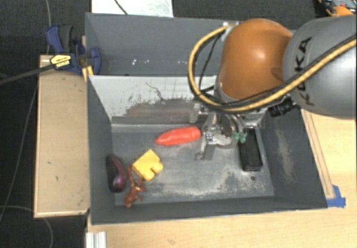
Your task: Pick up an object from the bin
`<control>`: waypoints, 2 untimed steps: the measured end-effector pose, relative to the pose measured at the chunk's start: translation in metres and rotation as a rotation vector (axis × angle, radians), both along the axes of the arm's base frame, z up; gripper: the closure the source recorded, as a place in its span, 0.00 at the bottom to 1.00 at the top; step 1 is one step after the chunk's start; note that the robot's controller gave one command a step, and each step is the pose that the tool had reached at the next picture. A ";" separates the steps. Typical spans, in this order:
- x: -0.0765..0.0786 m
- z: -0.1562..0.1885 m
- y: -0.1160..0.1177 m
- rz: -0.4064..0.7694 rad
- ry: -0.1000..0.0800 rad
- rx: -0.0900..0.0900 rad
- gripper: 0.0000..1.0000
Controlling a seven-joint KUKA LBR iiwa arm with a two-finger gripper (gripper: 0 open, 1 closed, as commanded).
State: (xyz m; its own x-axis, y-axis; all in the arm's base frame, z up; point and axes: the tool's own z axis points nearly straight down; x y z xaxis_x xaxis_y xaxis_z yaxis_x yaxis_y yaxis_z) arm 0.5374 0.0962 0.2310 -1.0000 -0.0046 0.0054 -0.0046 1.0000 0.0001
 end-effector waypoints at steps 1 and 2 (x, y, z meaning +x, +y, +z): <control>0.002 0.005 -0.001 -0.005 -0.008 0.001 0.00; 0.052 -0.144 -0.031 0.033 -0.014 0.002 0.00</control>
Offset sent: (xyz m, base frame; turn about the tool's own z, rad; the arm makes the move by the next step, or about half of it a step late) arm 0.0537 -0.0335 -0.1610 -0.0374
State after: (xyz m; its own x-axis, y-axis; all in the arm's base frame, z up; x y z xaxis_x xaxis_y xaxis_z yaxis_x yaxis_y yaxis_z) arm 0.5890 0.0656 0.0867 -0.9993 -0.0374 -0.0082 -0.0374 0.9993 0.0013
